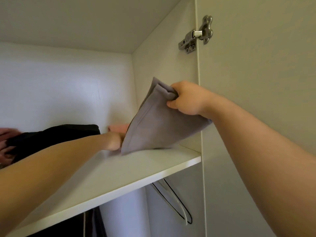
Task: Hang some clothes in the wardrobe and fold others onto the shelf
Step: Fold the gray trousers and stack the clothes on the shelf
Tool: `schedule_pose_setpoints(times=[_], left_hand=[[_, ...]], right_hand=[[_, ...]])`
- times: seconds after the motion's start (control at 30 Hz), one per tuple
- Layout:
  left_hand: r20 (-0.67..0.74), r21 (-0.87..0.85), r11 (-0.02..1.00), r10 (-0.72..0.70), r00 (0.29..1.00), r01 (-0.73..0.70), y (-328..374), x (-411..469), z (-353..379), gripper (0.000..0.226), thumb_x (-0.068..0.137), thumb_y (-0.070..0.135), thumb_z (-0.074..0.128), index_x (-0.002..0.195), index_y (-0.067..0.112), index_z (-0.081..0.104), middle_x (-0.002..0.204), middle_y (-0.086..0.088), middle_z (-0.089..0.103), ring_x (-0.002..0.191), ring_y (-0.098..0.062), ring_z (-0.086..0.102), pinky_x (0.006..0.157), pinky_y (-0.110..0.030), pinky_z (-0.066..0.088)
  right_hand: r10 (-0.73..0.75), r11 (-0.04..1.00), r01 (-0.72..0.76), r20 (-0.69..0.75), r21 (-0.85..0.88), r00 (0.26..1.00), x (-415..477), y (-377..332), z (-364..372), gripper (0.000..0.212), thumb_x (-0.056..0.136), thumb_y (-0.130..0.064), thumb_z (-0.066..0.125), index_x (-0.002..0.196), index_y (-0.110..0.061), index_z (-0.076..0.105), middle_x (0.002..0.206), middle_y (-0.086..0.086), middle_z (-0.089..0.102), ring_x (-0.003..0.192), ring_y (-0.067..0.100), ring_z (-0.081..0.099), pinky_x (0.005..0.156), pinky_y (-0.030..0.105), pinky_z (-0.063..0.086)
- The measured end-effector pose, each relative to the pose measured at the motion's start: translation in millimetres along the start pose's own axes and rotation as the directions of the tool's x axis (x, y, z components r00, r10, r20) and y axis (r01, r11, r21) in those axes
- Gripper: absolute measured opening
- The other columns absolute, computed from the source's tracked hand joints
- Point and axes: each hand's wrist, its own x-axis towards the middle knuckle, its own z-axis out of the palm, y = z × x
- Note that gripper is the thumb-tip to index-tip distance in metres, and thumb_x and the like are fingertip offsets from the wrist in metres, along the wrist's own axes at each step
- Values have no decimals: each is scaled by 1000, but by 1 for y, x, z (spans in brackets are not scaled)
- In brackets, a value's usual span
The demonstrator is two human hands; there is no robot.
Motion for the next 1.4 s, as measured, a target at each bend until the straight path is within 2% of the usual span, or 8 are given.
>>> schedule_pose_setpoints(times=[0.17,0.3,0.4,0.6,0.73,0.9,1.03,1.4], left_hand=[[-97,-70,997,5,995,-12,-13,-45,7,45,98,21,53,143,22,48,139,-1,56,122,-22,54,87,-18,34],[-91,-222,974,11,996,-31,-24,-76,6,47,90,15,62,134,30,57,128,5,60,112,-17,56,74,-15,42],[-85,-302,953,13,996,-38,-37,-102,8,47,82,10,63,125,31,63,119,4,60,110,-18,58,89,-25,51],[-25,-413,909,56,998,-62,-53,-168,-3,23,86,8,54,90,25,69,70,5,67,66,-11,58,67,-21,47],[101,-417,907,-14,995,55,-58,-213,-26,10,90,18,64,90,23,73,101,-4,62,89,-27,64,67,-32,58],[253,-461,826,-229,940,326,-66,-242,-46,26,99,21,52,118,8,64,132,-9,58,120,-51,50,100,-63,44],[147,-599,673,-440,886,434,-66,-230,-39,48,102,31,52,142,6,44,145,-16,46,120,-44,55,100,-53,49],[455,-692,430,-362,813,579,-91,-220,-13,57,68,37,82,115,8,71,106,-10,75,103,-29,70,100,-42,49]], right_hand=[[126,989,-134,-135,-56,983,14,-23,-20,9,97,-14,51,101,-7,56,94,13,55,83,31,51,53,31,32],[216,966,-237,-186,-100,959,20,-48,-35,8,94,-11,47,101,-8,50,96,14,53,85,32,52,63,31,40],[270,946,-300,-215,-121,939,25,-76,-45,9,90,-10,49,99,-9,48,96,13,52,89,34,54,71,35,45],[289,937,-326,-241,-129,926,28,-124,-38,29,94,-15,52,122,-11,53,109,12,54,107,36,57,76,36,40],[323,938,-342,-218,-52,921,33,-135,-33,27,93,-16,53,119,-8,54,120,16,59,107,37,59,73,36,43],[330,944,-330,-177,29,927,40,-142,-28,32,97,-16,51,125,0,54,124,22,57,109,38,57,75,35,41],[309,951,-310,-163,18,937,38,-138,-21,23,97,-11,49,116,0,54,121,23,58,96,36,54,72,31,39],[343,939,-338,-174,60,923,31,-105,-4,9,91,-8,50,100,-9,48,97,14,51,90,35,55,70,33,41]])
